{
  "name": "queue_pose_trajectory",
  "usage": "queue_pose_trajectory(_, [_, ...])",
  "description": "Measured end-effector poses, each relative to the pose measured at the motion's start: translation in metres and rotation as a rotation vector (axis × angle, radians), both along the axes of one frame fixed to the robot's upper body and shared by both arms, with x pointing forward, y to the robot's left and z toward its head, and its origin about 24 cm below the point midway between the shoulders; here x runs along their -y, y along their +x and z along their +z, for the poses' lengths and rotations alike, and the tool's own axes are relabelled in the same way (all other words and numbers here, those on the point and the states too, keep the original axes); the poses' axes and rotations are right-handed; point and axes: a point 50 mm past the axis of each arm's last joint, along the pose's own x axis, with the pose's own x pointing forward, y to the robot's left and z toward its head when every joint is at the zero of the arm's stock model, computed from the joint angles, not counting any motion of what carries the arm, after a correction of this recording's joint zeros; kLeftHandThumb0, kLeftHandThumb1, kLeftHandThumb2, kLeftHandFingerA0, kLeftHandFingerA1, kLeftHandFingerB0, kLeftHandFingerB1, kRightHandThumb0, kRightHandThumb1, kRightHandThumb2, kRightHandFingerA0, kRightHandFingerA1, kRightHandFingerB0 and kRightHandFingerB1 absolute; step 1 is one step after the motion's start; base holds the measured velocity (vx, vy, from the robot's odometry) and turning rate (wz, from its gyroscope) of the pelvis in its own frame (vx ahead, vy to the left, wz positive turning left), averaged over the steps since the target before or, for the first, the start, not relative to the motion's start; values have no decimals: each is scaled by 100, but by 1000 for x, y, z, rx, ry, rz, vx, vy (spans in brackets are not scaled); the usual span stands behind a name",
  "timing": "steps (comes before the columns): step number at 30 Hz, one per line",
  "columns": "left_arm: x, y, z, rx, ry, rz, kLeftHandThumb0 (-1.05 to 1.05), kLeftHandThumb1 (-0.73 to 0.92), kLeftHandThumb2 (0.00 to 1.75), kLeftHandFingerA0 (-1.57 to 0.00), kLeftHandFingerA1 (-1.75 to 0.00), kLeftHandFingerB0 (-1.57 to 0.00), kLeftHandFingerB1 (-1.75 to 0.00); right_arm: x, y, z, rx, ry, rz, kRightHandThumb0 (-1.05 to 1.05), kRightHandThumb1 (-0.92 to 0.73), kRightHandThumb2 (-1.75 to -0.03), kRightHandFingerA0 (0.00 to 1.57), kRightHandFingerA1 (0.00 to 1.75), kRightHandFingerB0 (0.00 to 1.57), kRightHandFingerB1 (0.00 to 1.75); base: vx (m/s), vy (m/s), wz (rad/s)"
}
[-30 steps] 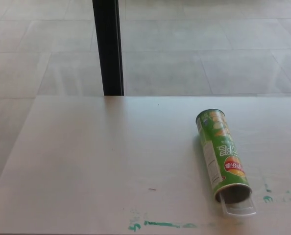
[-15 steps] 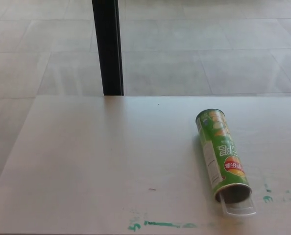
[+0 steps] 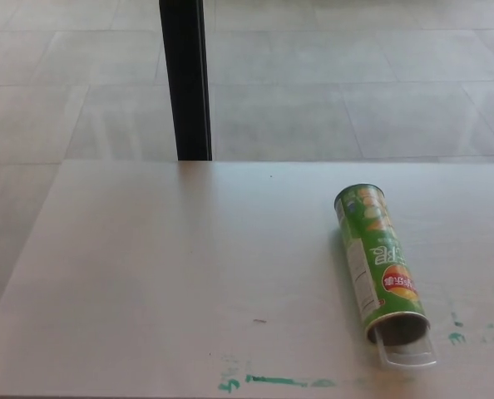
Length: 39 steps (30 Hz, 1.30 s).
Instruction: Use the finger on the right hand of the robot to pull out the chips tray kept inside a container in the middle of the desk
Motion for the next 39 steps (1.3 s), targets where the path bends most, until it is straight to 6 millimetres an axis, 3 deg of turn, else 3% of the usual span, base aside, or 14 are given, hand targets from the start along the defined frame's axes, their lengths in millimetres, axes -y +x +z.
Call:
queue_pose_trajectory(2, [0, 0, 0, 0, 0, 0, -60, 71, 61, -54, -61, -63, -62, -7, 6, 7, 21, -21, 39, -15, -66, -59, 80, 97, 33, 41, 0, 0, 0])
queue_pose_trajectory(8, [0, 1, 0, 1, -1, -1, -59, 70, 62, -55, -61, -58, -51, -44, 29, 33, 98, -99, 224, -23, -64, -59, 84, 97, 32, 41, 0, 0, 0])
queue_pose_trajectory(17, [1, 2, 0, 5, -3, -2, -61, 70, 61, -50, -60, -63, -60, -120, 52, 56, 165, -180, 558, -17, -64, -59, 90, 109, 32, 44, 0, 0, 0])
queue_pose_trajectory(18, [1, 2, 0, 6, -3, -2, -62, 69, 60, -51, -61, -63, -62, -135, 55, 58, 161, -193, 625, -13, -43, -91, 96, 101, 25, 56, 0, 0, 0])
queue_pose_trajectory(19, [1, 3, 0, 8, -3, -3, -62, 69, 60, -51, -61, -63, -62, -145, 56, 58, 153, -204, 675, -13, -43, -91, 96, 101, 25, 56, 0, 0, 0])
queue_pose_trajectory(20, [1, 3, 0, 9, -4, -4, -61, 69, 61, -51, -61, -61, -57, -153, 57, 59, 146, -215, 710, -12, -42, -91, 97, 101, 25, 56, 0, 0, 0])
queue_pose_trajectory(21, [1, 4, 0, 11, -5, -5, -59, 68, 60, -53, -60, -60, -57, -160, 59, 59, 136, -227, 748, -14, -61, -57, 94, 105, 34, 45, 0, 0, 0])
queue_pose_trajectory(22, [1, 5, 1, 14, -6, -4, -60, 68, 60, -52, -60, -64, -65, -170, 60, 58, 118, -244, 796, -12, -40, -89, 98, 101, 27, 57, 0, 0, 0])
queue_pose_trajectory(23, [1, 5, 1, 16, -7, -2, -61, 69, 61, -53, -61, -63, -61, -175, 61, 57, 109, -253, 818, -16, -59, -57, 96, 104, 36, 44, 0, 0, 0])
queue_pose_trajectory(25, [1, 5, 1, 20, -8, 0, -62, 70, 61, -51, -61, -59, -55, -185, 64, 55, 81, -280, 872, -16, -58, -55, 96, 107, 37, 44, 0, 0, 0])
queue_pose_trajectory(26, [1, 5, 1, 19, -9, 0, -62, 70, 60, -53, -60, -62, -70, -190, 65, 53, 63, -296, 896, -16, -56, -56, 93, 119, 37, 44, 0, 0, 0])
queue_pose_trajectory(29, [1, 5, 1, 20, -9, 0, -59, 70, 61, -55, -62, -58, -54, -200, 67, 46, 19, -319, 941, -14, -56, -56, 91, 124, 38, 44, 0, 0, 0])
queue_pose_trajectory(32, [1, 5, 1, 20, -9, -1, -61, 70, 61, -52, -63, -62, -61, -210, 69, 40, -23, -349, 988, -12, -57, -56, 90, 115, 36, 43, 0, 0, 0])
queue_pose_trajectory(39, [1, 6, 1, 21, -9, -4, -61, 69, 61, -50, -61, -59, -55, -219, 82, 28, -117, -448, 1037, -11, -56, -56, 93, 103, 39, 44, 0, 0, 0])
